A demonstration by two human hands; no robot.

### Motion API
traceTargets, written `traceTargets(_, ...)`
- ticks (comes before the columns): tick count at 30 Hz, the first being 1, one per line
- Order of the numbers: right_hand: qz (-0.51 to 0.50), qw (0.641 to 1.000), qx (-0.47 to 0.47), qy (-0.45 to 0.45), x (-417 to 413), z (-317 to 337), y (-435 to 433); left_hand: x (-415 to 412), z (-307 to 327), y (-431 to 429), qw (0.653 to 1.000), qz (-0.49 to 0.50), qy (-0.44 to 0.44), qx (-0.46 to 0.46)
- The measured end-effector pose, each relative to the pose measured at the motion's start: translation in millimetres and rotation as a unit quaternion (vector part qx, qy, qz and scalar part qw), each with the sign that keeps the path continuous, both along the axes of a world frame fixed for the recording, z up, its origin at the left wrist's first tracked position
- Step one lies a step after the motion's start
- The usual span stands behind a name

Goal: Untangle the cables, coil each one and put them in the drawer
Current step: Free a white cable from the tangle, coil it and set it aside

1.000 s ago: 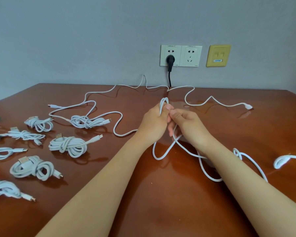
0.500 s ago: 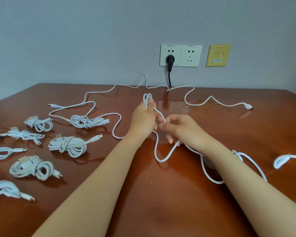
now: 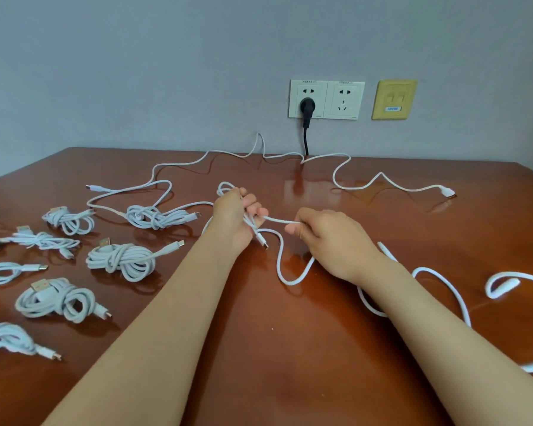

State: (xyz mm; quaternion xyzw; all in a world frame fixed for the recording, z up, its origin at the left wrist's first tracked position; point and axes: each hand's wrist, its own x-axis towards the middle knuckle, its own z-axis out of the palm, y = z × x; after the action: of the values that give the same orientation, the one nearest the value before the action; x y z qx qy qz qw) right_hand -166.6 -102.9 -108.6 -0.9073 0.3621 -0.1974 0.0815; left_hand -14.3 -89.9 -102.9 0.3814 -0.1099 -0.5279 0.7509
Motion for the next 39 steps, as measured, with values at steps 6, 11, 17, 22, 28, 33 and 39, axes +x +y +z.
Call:
traceTargets(6,0.046,0.989,-0.135,-0.035,3,4,-2,2,1,-1,0.985,0.028,-0.148,0.087)
traceTargets(11,0.071,0.955,-0.282,-0.058,5,2,-4,-7,1,2,0.957,-0.049,-0.258,0.126)
traceTargets(17,0.016,0.985,-0.149,-0.089,0,14,10,-20,0,10,0.912,-0.212,-0.333,0.109)
traceTargets(22,-0.039,0.987,-0.126,-0.088,-5,12,5,-26,3,12,0.886,-0.34,-0.301,0.099)
traceTargets(28,0.027,0.99,-0.105,-0.09,-5,8,-2,-25,2,14,0.859,-0.411,-0.295,0.078)
traceTargets(33,0.012,0.989,-0.09,-0.121,-9,9,-8,-27,3,22,0.8,-0.443,-0.402,0.038)
traceTargets(39,0.005,0.984,0.013,-0.176,-9,11,-8,-27,1,22,0.814,-0.416,-0.404,0.031)
